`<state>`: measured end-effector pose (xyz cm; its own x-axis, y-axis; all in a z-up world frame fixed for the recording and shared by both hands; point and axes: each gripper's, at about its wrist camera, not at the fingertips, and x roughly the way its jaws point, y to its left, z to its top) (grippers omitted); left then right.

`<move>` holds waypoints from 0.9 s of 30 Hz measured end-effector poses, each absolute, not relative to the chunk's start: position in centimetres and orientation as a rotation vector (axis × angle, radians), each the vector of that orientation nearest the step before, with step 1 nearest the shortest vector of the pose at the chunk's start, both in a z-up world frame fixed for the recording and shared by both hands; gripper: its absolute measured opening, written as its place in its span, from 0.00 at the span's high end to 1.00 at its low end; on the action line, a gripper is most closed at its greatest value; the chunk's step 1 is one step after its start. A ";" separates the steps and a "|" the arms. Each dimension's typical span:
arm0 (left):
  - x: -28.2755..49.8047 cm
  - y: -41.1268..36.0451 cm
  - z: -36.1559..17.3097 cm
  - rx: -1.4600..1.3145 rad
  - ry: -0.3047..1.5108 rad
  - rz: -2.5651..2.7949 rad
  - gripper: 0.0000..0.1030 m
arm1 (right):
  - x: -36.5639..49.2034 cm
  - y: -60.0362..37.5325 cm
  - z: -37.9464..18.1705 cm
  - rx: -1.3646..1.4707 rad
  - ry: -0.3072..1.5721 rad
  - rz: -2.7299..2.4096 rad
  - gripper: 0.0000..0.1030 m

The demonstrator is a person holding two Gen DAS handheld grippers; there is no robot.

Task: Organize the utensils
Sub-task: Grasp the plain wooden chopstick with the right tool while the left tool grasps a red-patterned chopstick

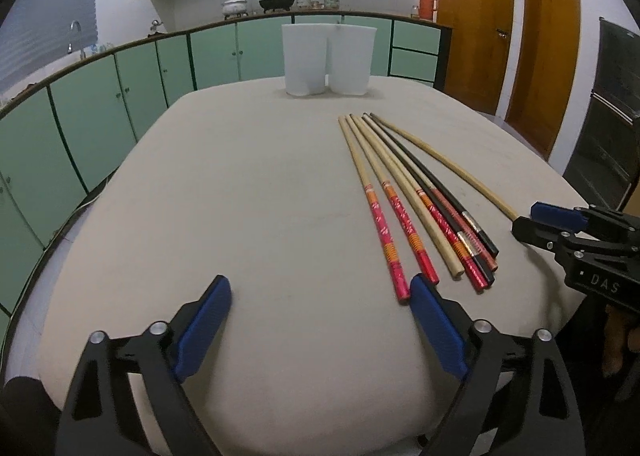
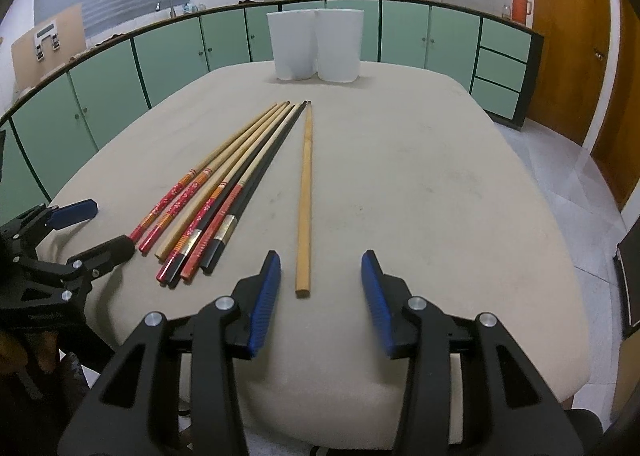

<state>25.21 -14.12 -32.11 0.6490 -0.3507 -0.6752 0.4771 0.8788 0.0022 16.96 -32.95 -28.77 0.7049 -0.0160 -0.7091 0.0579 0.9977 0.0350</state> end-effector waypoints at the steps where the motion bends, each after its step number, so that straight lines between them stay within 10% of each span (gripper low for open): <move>1: 25.2 -14.4 -32.1 0.191 0.716 -0.489 0.26 | 17.0 -32.8 -28.8 0.050 0.787 -0.041 0.79; 11: 25.5 -16.2 -32.2 0.196 0.654 -0.458 0.88 | 17.1 -33.7 -28.9 0.065 0.761 -0.190 0.94; 18: 26.1 -14.5 -32.1 0.150 0.672 -0.376 0.90 | 16.6 -33.3 -28.9 0.077 0.759 -0.149 0.91; 22: 26.2 -14.3 -32.1 0.182 0.687 -0.417 0.69 | 16.2 -33.9 -28.9 0.106 0.775 -0.160 0.87; 27: 26.5 -14.1 -31.9 0.174 0.710 -0.463 0.75 | 16.4 -33.7 -29.1 0.094 0.778 -0.157 0.86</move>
<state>26.51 -14.11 -31.93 0.6625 -0.3498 -0.6623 0.4657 0.8849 -0.0016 16.43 -33.66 -29.09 0.7014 -0.1061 -0.7048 0.1756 0.9841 0.0266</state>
